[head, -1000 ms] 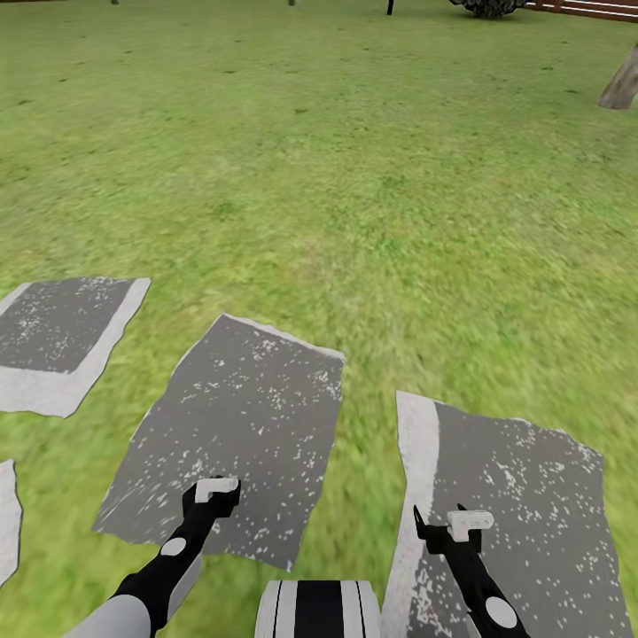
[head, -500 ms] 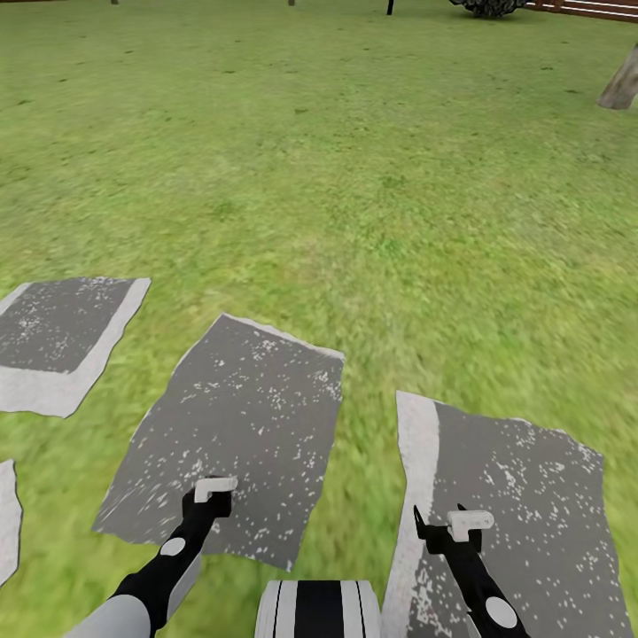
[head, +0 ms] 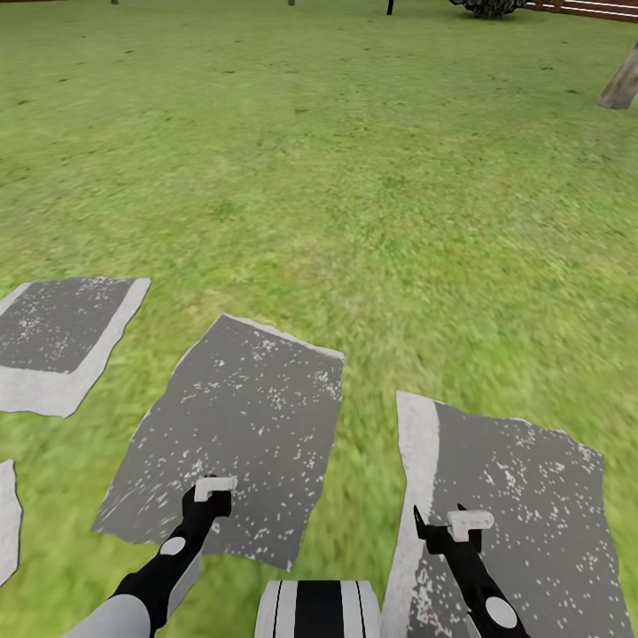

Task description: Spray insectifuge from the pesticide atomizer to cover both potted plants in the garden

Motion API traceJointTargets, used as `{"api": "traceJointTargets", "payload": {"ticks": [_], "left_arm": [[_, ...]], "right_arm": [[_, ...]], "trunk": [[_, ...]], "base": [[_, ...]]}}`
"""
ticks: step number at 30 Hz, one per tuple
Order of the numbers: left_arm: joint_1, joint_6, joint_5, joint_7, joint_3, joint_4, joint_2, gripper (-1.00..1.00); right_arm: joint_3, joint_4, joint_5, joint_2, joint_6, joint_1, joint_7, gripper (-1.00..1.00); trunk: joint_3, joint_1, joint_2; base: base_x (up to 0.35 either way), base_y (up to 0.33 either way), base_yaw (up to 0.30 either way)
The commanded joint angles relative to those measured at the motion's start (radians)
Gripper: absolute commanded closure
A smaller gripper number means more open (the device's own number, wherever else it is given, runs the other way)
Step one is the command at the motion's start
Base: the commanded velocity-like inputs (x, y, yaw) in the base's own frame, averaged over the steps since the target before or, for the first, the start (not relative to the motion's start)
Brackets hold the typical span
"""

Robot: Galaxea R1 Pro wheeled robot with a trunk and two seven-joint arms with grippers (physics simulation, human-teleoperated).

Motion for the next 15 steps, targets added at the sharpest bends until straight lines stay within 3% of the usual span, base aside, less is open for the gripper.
{"api": "traceJointTargets", "payload": {"ticks": [1, 15], "left_arm": [[0.000, -0.003, 0.000, 0.001, 0.001, 0.000, 0.000, 1.00], [0.000, -0.003, -0.002, 0.001, 0.000, -0.005, -0.002, 1.00]], "right_arm": [[0.000, 0.001, 0.001, 0.000, -0.003, 0.000, 0.000, -1.00], [0.001, 0.005, 0.001, 0.001, -0.003, 0.000, 0.000, -1.00]], "trunk": [[-0.001, 0.000, 0.000], [0.054, -0.006, 0.003]], "base": [[0.000, 0.000, 0.000], [0.000, 0.000, 0.000]]}}
